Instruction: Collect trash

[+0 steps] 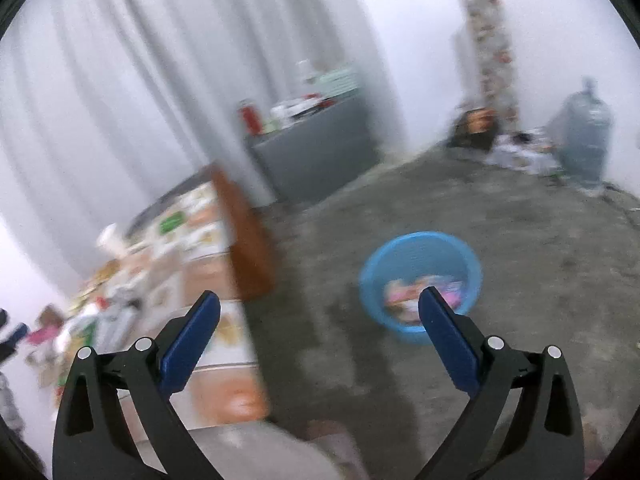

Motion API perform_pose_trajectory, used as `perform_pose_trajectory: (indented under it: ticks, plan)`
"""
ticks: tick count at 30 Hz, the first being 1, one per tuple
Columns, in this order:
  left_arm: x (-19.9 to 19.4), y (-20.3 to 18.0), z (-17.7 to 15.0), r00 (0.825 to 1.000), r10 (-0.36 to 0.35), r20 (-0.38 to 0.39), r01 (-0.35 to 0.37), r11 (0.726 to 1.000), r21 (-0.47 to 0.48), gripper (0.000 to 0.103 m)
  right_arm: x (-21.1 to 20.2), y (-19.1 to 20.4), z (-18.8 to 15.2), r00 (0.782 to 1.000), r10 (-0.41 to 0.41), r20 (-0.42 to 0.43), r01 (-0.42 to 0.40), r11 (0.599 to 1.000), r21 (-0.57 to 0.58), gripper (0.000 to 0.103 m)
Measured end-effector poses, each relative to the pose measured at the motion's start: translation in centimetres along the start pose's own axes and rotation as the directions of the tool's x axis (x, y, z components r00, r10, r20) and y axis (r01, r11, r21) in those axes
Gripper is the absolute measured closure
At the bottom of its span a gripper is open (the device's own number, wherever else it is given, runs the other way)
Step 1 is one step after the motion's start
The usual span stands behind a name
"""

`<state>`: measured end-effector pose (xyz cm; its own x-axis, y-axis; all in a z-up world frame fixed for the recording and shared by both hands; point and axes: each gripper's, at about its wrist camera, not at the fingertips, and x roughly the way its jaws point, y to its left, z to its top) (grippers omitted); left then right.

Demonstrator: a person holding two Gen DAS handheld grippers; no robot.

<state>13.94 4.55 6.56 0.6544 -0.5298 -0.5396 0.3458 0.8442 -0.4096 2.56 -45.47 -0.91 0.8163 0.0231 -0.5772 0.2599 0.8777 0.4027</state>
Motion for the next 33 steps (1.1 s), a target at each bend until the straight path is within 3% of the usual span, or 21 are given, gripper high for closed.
perform_pose_trajectory:
  ticks: [4, 10, 15, 18, 21, 24, 28, 33]
  plan:
    - [-4.9, 4.9, -2.0, 0.991, 0.107, 0.075, -0.098, 0.989, -0.109, 0.015, 1.4, 4.1, -0.1, 0.986, 0.151, -0.07, -0.152, 0.988, -0.007, 0.006]
    - [-7.6, 8.0, -4.2, 0.974, 0.214, 0.071, -0.202, 0.968, -0.15, 0.015, 3.6, 10.0, -1.5, 0.935, 0.299, -0.193, -0.306, 0.952, -0.009, 0.006]
    - [-7.8, 6.9, -5.4, 0.967, 0.248, 0.058, -0.244, 0.968, -0.061, 0.015, 5.1, 12.8, -2.6, 0.902, 0.319, -0.292, -0.335, 0.942, -0.007, 0.006]
    - [-7.0, 5.1, -6.3, 0.961, 0.27, 0.056, -0.273, 0.96, 0.06, 0.015, 5.6, 14.0, -3.1, 0.888, 0.318, -0.331, -0.339, 0.941, -0.007, 0.006]
    - [-5.7, 3.1, -7.4, 0.955, 0.291, 0.052, -0.295, 0.935, 0.196, 0.015, 5.9, 15.1, -3.4, 0.88, 0.319, -0.351, -0.346, 0.938, -0.014, 0.006]
    - [-3.5, 1.5, -8.7, 0.935, 0.352, 0.05, -0.348, 0.877, 0.332, 0.015, 6.3, 16.1, -3.6, 0.877, 0.312, -0.366, -0.344, 0.939, -0.024, 0.006]
    - [-0.2, 0.4, -10.5, 0.883, 0.467, 0.057, -0.432, 0.758, 0.488, 0.015, 6.8, 16.8, -3.8, 0.871, 0.299, -0.39, -0.336, 0.941, -0.029, 0.006]
    - [2.4, 0.2, -11.5, 0.83, 0.548, 0.099, -0.488, 0.63, 0.604, 0.015, 7.4, 17.4, -4.2, 0.861, 0.297, -0.413, -0.335, 0.942, -0.019, 0.006]
